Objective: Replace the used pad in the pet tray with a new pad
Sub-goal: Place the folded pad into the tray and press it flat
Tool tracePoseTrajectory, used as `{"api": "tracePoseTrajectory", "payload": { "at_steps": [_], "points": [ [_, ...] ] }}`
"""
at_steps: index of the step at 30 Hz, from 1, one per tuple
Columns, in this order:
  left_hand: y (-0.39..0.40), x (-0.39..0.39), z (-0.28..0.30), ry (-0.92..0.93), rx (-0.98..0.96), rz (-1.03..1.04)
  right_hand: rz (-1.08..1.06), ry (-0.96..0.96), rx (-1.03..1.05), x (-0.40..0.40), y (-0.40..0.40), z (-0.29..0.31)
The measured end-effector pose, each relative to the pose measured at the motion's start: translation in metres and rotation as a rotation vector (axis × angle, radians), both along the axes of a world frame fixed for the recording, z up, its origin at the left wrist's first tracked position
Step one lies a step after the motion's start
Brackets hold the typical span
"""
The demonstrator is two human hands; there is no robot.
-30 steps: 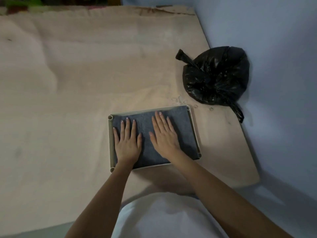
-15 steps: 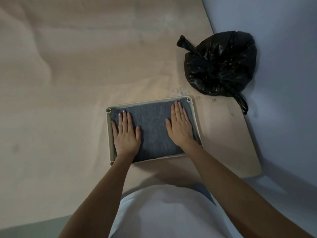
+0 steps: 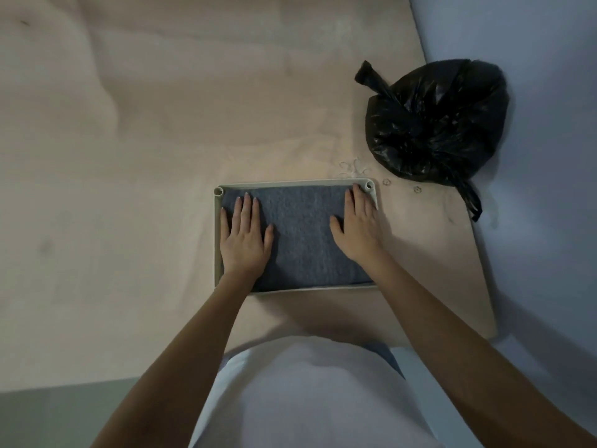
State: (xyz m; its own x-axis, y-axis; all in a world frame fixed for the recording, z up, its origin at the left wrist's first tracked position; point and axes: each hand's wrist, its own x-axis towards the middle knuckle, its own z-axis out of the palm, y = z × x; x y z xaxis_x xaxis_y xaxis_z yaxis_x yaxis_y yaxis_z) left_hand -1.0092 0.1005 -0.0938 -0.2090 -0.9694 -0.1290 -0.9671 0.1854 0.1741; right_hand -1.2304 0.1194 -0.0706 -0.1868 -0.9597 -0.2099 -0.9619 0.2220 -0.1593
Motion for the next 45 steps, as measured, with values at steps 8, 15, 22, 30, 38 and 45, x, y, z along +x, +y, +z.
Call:
{"api": "tracePoseTrajectory", "payload": {
  "at_steps": [8,15,22,30,38,45],
  "points": [
    [-0.004,-0.001,0.006,-0.039,-0.008,-0.121,0.004,0.108,-0.039,0.025,-0.002,0.001],
    [-0.003,0.006,0.004,0.041,0.017,-0.033,-0.007,0.073,-0.067,0.006,0.009,-0.010],
    [-0.003,0.007,0.006,0.097,0.013,-0.009,-0.016,0.016,-0.045,0.006,0.009,-0.013],
    [-0.014,0.021,0.025,0.115,0.045,-0.121,0.125,-0.083,-0.033,-0.007,0.006,0.011],
    [-0.016,0.025,0.030,-0.277,0.064,-0.875,0.886,0.171,0.154,0.014,0.007,0.011],
    [-0.021,0.060,0.026,-0.383,0.052,-0.868,0.847,0.182,0.242,-0.021,0.009,0.006]
  ]
}}
